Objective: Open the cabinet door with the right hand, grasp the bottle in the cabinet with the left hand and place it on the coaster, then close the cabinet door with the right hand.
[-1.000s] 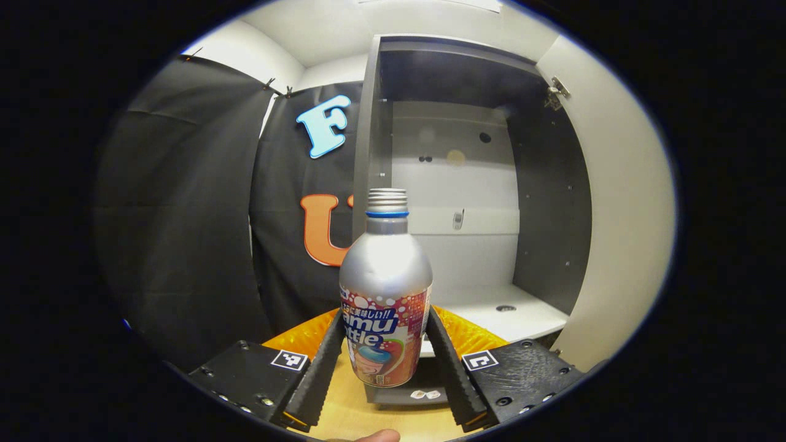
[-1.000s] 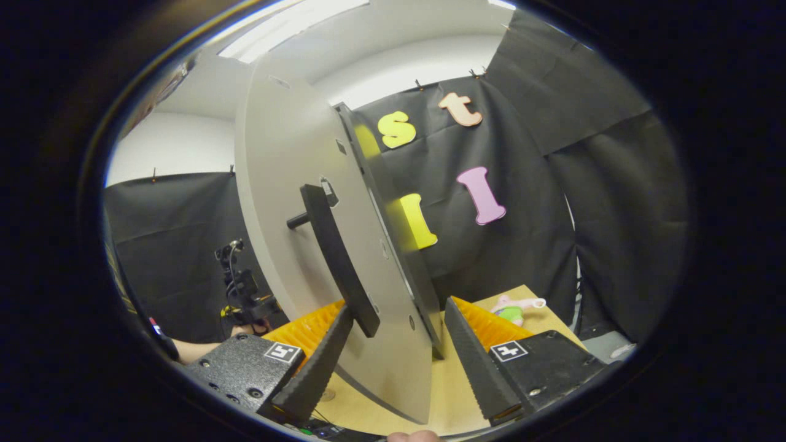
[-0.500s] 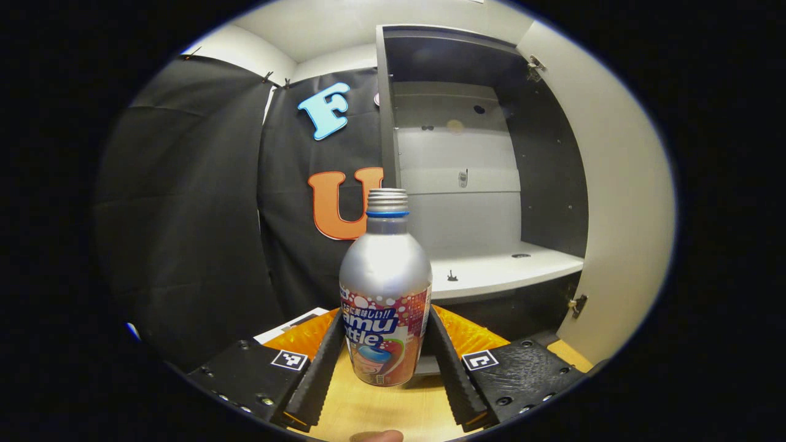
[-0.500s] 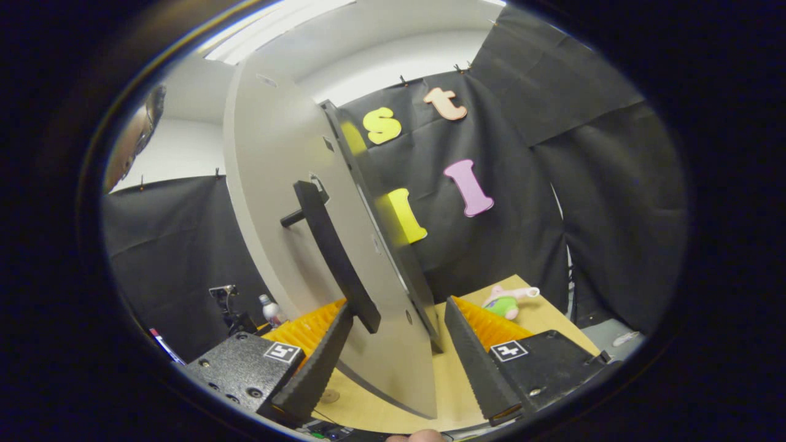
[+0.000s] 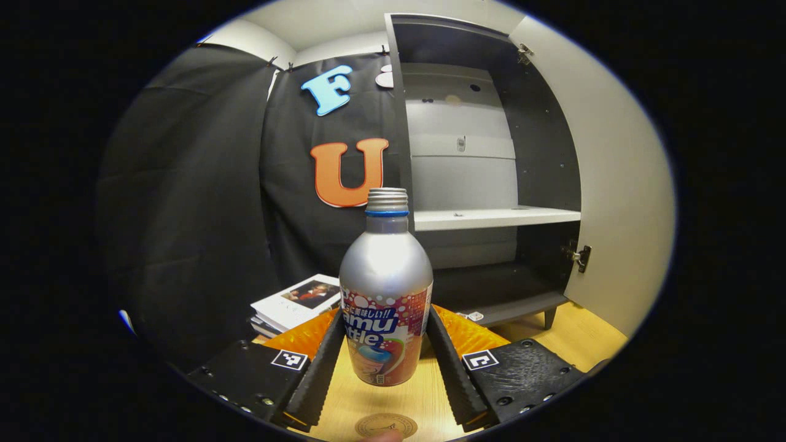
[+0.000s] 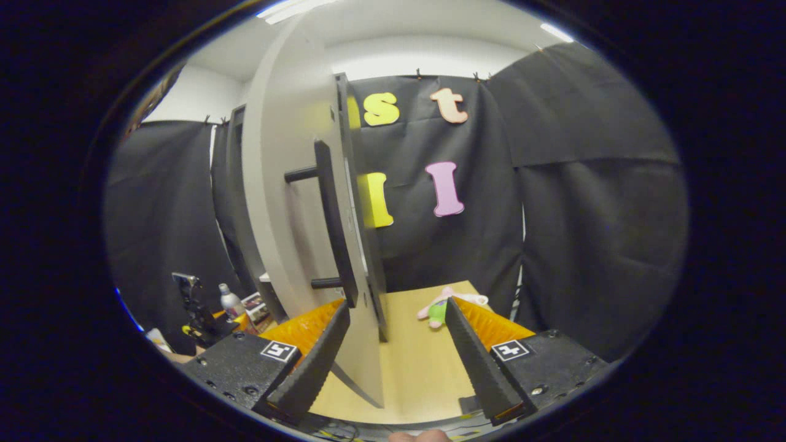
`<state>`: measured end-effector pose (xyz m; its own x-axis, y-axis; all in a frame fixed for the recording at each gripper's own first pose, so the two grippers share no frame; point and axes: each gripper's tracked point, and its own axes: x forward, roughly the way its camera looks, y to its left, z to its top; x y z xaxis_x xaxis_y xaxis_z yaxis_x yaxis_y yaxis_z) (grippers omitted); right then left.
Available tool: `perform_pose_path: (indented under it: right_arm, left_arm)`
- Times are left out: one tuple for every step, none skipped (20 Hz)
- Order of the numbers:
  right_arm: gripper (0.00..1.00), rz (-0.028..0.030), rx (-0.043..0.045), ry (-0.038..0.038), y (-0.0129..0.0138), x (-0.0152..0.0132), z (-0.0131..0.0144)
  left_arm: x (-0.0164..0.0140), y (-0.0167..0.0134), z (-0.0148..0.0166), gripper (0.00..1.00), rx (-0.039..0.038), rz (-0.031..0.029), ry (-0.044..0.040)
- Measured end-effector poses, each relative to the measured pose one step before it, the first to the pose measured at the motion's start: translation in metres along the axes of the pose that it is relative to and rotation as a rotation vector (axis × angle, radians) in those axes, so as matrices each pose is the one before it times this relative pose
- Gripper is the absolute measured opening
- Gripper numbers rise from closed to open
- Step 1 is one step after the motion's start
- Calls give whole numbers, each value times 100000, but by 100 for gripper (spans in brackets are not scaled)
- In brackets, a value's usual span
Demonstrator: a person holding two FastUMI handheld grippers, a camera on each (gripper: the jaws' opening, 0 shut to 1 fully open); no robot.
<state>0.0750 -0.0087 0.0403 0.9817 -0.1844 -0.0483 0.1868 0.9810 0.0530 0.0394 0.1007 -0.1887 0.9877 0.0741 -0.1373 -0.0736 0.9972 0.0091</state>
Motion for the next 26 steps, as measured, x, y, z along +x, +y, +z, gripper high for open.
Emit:
perform_pose_path:
  right_arm:
    - [99,-3079,-6561,419,-331,-213,-620]
    - [100,-2305,-5123,1976,-324,4,-832]
    - [99,-151,-2548,3564,-39,238,-1086]
    - [100,-754,-58,4061,161,-75,-1191]
    - [100,-1099,1156,2415,-285,-315,-1034]
    - [100,-1884,777,1080,-279,-573,-442]
    - [100,-2100,-471,1543,-706,-16,-225]
    - [100,-1800,-1438,2360,-522,145,-839]
    - [100,-442,-763,3714,-219,321,-1232]
    - [100,214,189,4922,-133,462,-1229]
    - [100,-286,1005,4317,-325,216,-1290]
    - [100,534,2452,2376,-13,47,-586]
    - [100,1085,2518,1035,324,331,-77]
    - [100,845,-562,1306,375,-43,-146]
    - [100,763,-2836,705,469,235,28]
    - [100,1135,-3638,207,575,283,152]
    - [100,852,-3159,434,736,554,34]
    - [100,668,-1648,737,379,358,-173]
    - [100,1553,257,1308,197,12,-689]
    - [100,1541,1489,890,262,159,69]
    - [100,1670,1612,234,626,305,387]
    - [100,865,663,-492,430,332,551]
    - [100,121,-524,-38,34,324,339]
    - [100,-14,-923,381,-85,139,190]
    - [100,-319,-404,540,14,-39,-12]
    - [100,-464,260,804,-90,-11,10]
  left_arm:
    - [21,79,-1035,76,1519,7,1178]
    - [-120,200,-939,76,1789,975,1075]
    - [1,-20,-991,77,64,-333,890]
    - [-42,-300,-732,76,-1561,-819,485]
    - [5,-180,-794,76,-1949,-561,268]
    - [-68,-42,-742,76,-1217,245,132]
    - [-524,-46,-815,76,-330,1743,147]
    - [-343,73,-960,77,-650,998,471]
    - [-156,-81,-1092,76,-573,717,417]
    - [-240,34,-1043,76,312,990,818]
    - [-283,139,-1012,77,448,539,888]
    - [-309,-89,-868,77,56,-53,547]
    - [-107,-57,-646,77,-340,-160,-266]
    - [-64,125,-659,77,789,907,-396]
    - [-232,591,-686,77,1473,2815,61]
    - [20,521,-661,76,-1152,2488,151]
    - [165,86,-603,76,-3073,1244,123]
    - [-60,35,-266,76,-2699,1097,118]
    - [-259,283,-142,76,-1252,1492,-246]
    - [-240,-17,-124,77,-1023,433,-172]
    - [-104,43,-187,76,-1342,887,-106]
    - [-220,-266,-306,76,-953,-714,578]
    - [-358,-524,-441,76,-371,-955,708]
    - [-408,-338,-316,77,-141,-635,160]
    - [-389,16,8,77,670,389,-1454]
    - [-350,-211,-14,77,327,-432,-981]
